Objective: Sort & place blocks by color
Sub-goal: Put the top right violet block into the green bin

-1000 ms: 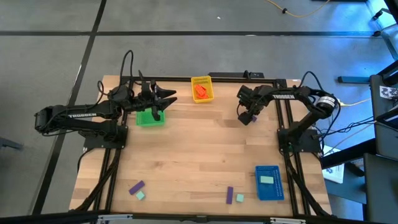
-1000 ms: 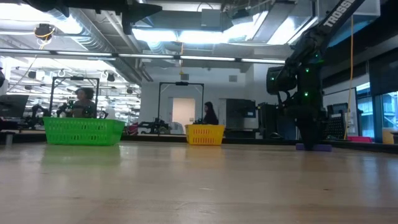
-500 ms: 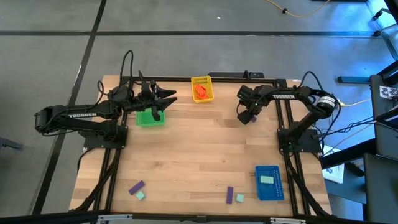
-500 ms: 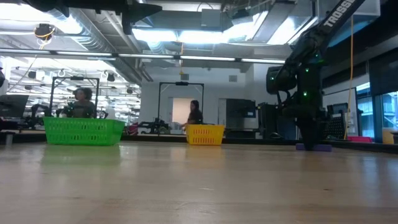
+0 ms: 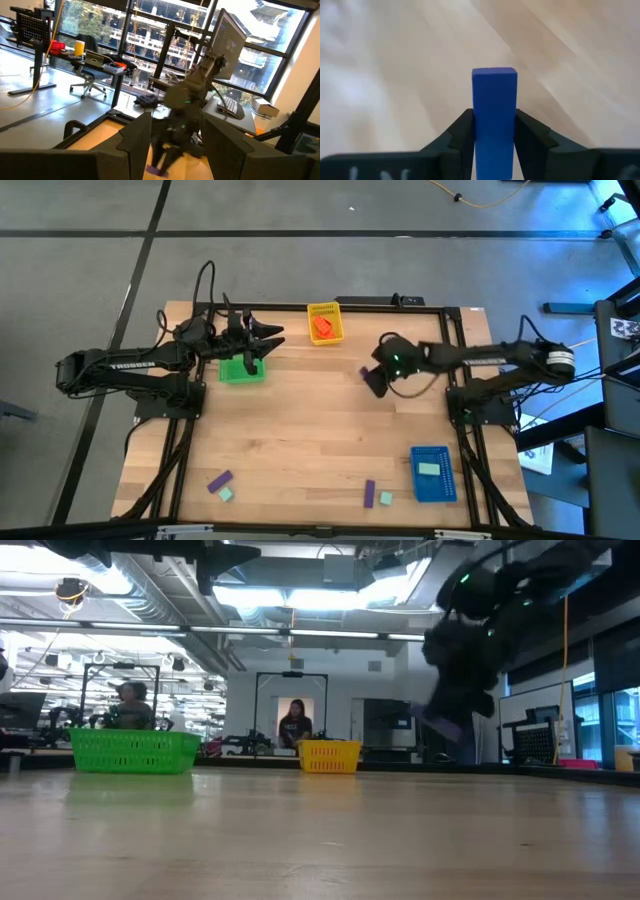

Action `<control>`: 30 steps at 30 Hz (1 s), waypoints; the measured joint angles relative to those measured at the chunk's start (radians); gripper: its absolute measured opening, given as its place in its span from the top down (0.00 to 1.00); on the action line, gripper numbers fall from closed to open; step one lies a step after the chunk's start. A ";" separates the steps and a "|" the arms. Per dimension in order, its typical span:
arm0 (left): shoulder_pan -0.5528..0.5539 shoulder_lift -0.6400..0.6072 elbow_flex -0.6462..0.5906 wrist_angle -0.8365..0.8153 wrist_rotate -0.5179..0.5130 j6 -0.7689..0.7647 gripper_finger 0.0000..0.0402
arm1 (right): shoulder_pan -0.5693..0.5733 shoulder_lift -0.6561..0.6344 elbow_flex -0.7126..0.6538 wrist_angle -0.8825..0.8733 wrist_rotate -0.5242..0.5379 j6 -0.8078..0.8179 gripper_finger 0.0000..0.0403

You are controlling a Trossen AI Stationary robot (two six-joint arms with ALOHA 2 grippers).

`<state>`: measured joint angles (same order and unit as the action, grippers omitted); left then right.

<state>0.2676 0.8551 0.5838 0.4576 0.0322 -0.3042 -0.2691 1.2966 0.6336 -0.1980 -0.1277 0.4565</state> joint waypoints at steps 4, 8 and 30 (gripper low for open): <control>0.000 0.000 0.000 0.000 0.000 0.000 0.59 | 0.156 -0.033 -0.099 0.412 0.100 0.165 0.73; 0.000 0.000 0.000 0.000 -0.001 0.000 0.59 | 0.247 -0.023 -0.112 0.637 0.199 0.156 0.73; 0.000 0.000 0.000 0.000 0.010 -0.009 0.59 | 0.249 -0.023 0.043 0.650 0.151 -0.032 0.73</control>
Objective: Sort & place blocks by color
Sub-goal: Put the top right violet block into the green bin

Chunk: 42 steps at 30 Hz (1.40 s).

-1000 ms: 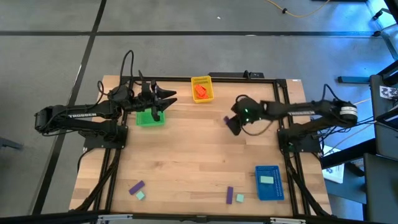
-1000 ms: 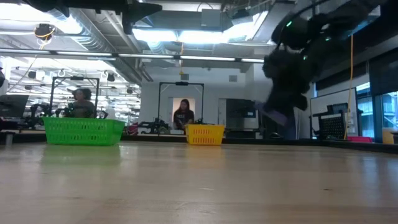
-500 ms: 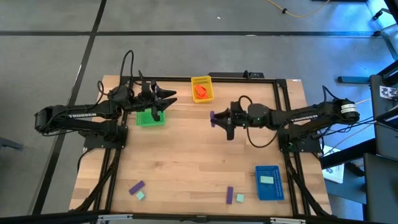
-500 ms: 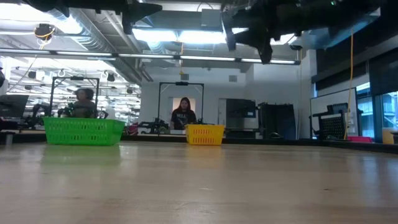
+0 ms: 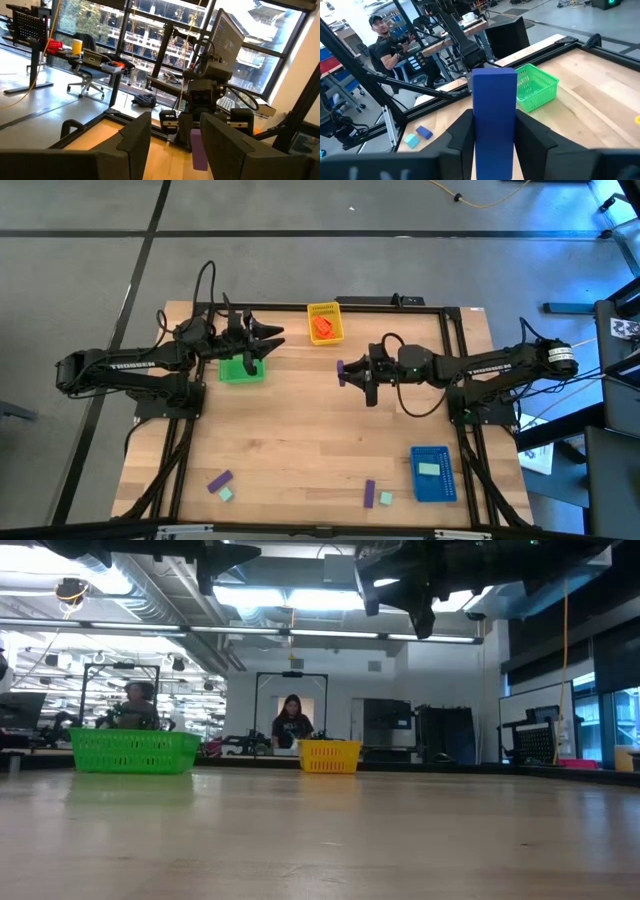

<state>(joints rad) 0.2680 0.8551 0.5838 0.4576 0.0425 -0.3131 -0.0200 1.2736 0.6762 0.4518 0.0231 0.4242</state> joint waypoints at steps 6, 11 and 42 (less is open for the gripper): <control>0.000 0.000 0.000 0.000 0.000 -0.001 0.59 | 0.000 0.000 0.000 0.000 -0.020 -0.006 0.73; 0.000 0.000 0.000 0.000 0.000 -0.001 0.59 | 0.000 0.000 0.000 0.000 -0.026 -0.006 0.73; 0.000 0.000 0.000 -0.002 0.001 0.009 0.59 | -0.002 0.000 0.002 0.001 -0.051 0.041 0.73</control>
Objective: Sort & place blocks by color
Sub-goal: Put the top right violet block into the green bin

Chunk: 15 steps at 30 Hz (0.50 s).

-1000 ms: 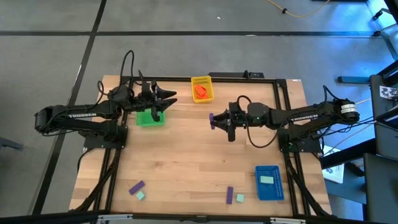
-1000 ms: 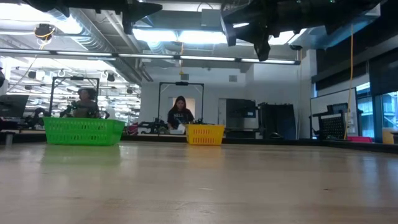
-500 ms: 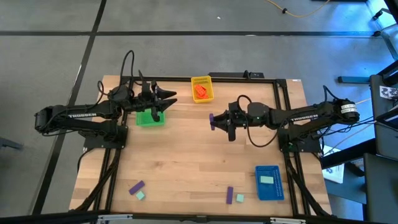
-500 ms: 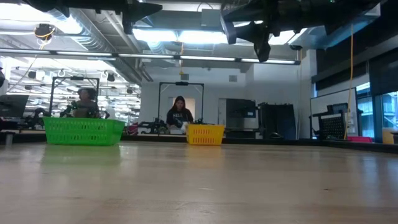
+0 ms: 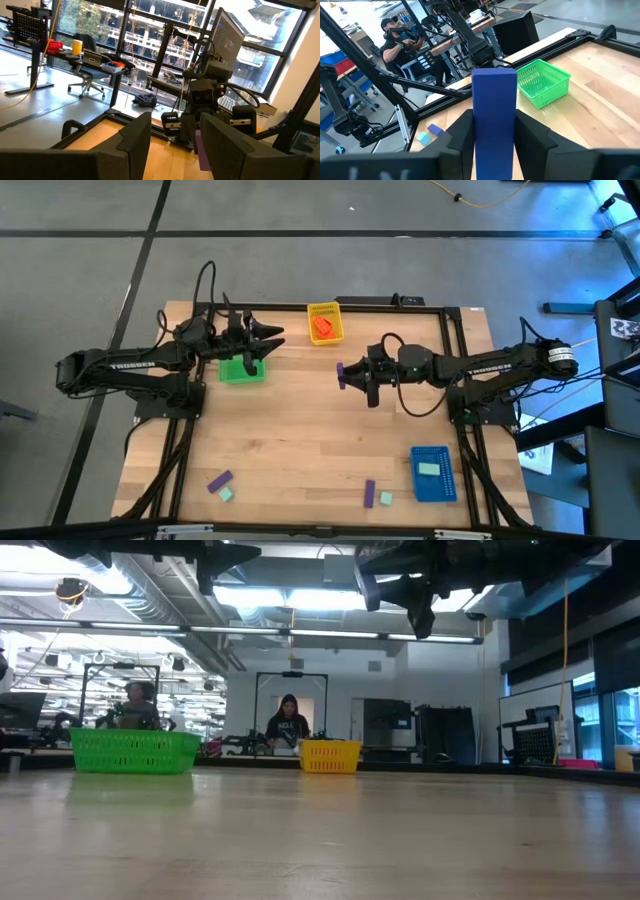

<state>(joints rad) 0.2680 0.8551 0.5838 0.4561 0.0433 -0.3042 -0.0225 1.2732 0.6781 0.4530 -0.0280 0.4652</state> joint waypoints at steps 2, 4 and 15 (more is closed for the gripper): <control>0.000 0.000 0.000 0.000 0.000 0.000 0.59 | -0.002 0.000 0.000 0.000 0.000 0.000 0.73; 0.000 0.000 0.000 0.000 0.000 0.000 0.59 | -0.009 0.000 0.000 0.000 -0.001 0.001 0.73; 0.000 0.000 0.000 0.000 0.000 0.000 0.59 | -0.028 -0.001 0.000 0.057 -0.053 0.032 0.73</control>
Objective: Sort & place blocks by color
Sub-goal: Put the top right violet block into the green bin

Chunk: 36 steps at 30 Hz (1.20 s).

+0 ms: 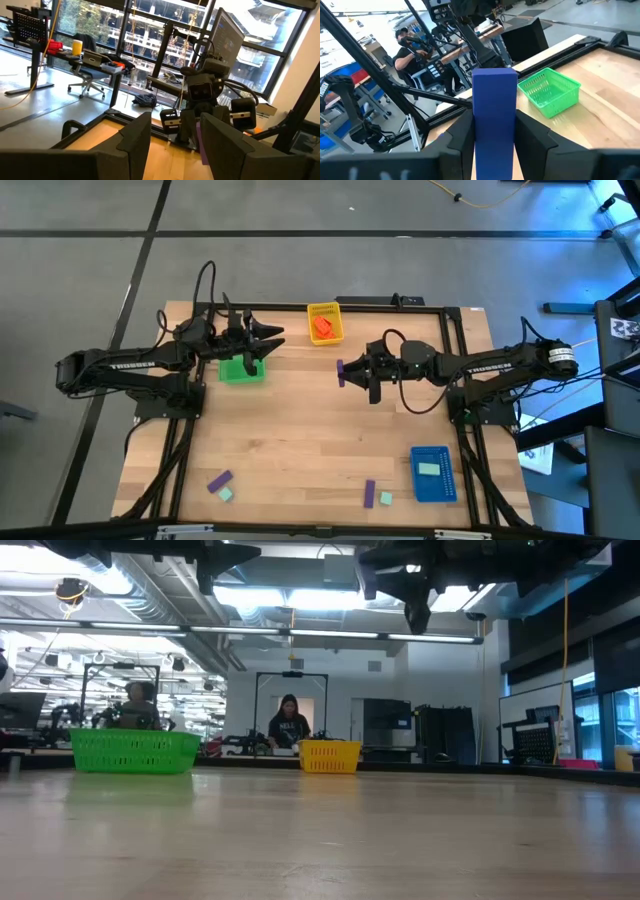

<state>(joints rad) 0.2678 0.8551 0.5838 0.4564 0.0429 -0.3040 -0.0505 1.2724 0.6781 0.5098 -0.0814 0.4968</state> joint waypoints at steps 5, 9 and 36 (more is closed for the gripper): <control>0.000 0.000 0.000 0.000 0.000 0.000 0.59 | 0.000 0.000 0.000 0.003 0.000 0.023 0.73; 0.000 0.000 0.000 0.000 0.000 0.000 0.59 | 0.000 0.000 0.000 0.009 0.000 0.023 0.73; 0.000 0.000 0.000 0.000 -0.001 0.000 0.59 | 0.000 0.000 0.040 0.031 0.001 0.018 0.73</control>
<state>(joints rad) 0.2678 0.8551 0.5838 0.4564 0.0418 -0.3038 -0.0505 1.2728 0.7185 0.5411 -0.0807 0.5144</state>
